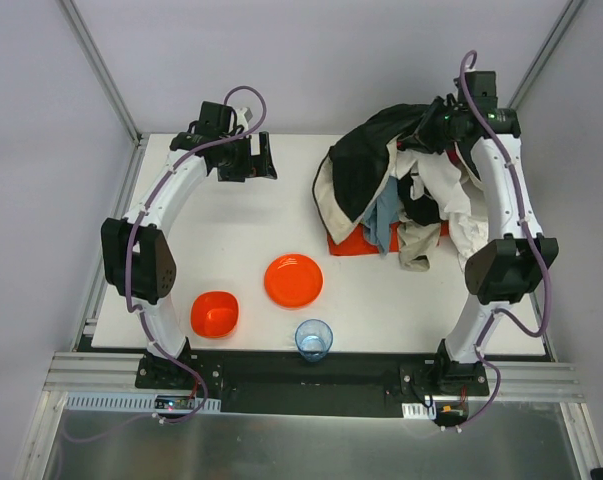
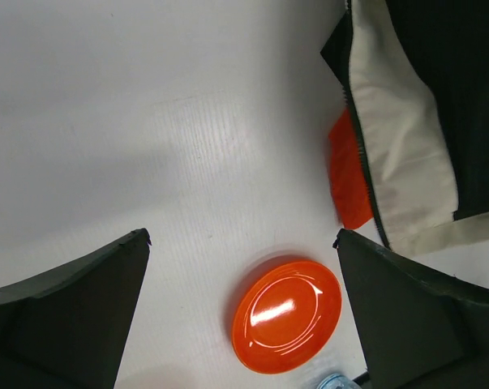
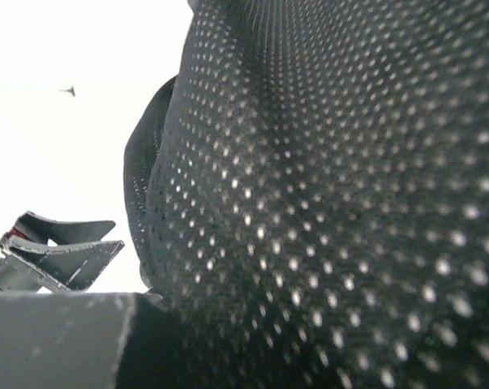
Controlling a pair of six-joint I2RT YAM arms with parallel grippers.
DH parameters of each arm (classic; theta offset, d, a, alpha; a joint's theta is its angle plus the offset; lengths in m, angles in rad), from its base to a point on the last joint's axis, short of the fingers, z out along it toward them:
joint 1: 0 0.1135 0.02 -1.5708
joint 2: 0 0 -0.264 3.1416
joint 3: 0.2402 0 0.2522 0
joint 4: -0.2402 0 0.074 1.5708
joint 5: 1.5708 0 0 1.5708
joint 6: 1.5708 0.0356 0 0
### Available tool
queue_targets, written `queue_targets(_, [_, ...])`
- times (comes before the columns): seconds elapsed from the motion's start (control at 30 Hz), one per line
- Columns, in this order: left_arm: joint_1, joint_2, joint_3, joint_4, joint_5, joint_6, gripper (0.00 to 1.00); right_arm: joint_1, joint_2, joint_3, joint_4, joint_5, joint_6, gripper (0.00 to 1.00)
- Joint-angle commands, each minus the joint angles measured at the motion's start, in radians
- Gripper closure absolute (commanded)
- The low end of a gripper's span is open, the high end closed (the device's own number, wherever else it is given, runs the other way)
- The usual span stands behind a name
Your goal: Pick out a specific cloth from the pile
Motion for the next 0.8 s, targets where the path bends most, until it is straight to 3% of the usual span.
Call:
queue_targets(0.0, [-0.001,-0.007,0.032,-0.01,0.046,-0.012,0.01,-0.078,-0.043,0.174,0.116,0.052,-0.045,0.99])
queue_targets(0.33, [-0.001,-0.001,0.026,-0.01,0.074,-0.023,0.01,-0.259,-0.02,0.23,0.113,0.196,-0.056,0.99])
queue_targets(0.6, [-0.006,0.016,0.04,-0.007,0.1,-0.044,0.01,-0.402,-0.01,-0.037,0.099,0.285,-0.086,0.99])
queue_targets(0.77, [-0.01,0.036,0.064,-0.008,0.117,-0.05,0.01,-0.448,0.098,-0.117,-0.049,0.259,-0.063,0.99])
